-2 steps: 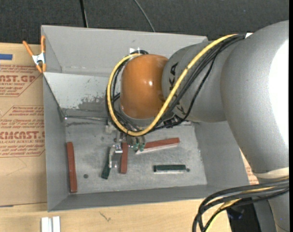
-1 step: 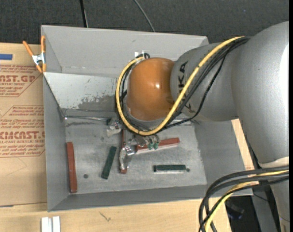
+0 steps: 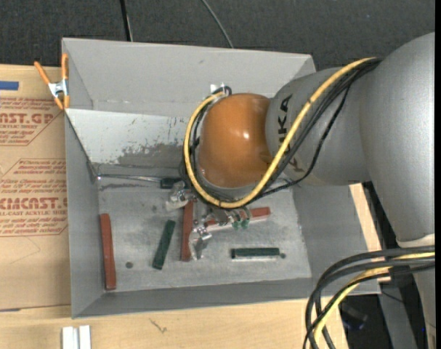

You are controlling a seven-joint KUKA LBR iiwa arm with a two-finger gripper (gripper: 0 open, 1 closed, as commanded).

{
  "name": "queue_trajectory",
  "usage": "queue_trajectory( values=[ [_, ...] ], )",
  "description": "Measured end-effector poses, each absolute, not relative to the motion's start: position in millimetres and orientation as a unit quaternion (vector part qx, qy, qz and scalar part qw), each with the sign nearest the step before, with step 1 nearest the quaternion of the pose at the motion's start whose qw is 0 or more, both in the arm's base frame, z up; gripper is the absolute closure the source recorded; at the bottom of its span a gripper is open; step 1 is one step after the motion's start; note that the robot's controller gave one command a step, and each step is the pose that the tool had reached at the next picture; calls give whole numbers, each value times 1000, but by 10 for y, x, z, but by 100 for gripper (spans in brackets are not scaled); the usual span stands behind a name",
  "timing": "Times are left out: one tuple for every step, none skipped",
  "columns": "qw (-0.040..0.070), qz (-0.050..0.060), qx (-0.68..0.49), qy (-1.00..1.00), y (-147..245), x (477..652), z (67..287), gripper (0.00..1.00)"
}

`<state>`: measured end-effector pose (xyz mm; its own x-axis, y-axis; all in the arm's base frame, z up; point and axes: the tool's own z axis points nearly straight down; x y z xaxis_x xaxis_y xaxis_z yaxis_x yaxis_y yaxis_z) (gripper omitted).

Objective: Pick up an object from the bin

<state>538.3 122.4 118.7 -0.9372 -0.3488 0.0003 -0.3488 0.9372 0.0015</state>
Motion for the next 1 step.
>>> queue_trajectory(
  values=[
    [0,0,235,-972,1161,5417,1126,0]
  ],
)
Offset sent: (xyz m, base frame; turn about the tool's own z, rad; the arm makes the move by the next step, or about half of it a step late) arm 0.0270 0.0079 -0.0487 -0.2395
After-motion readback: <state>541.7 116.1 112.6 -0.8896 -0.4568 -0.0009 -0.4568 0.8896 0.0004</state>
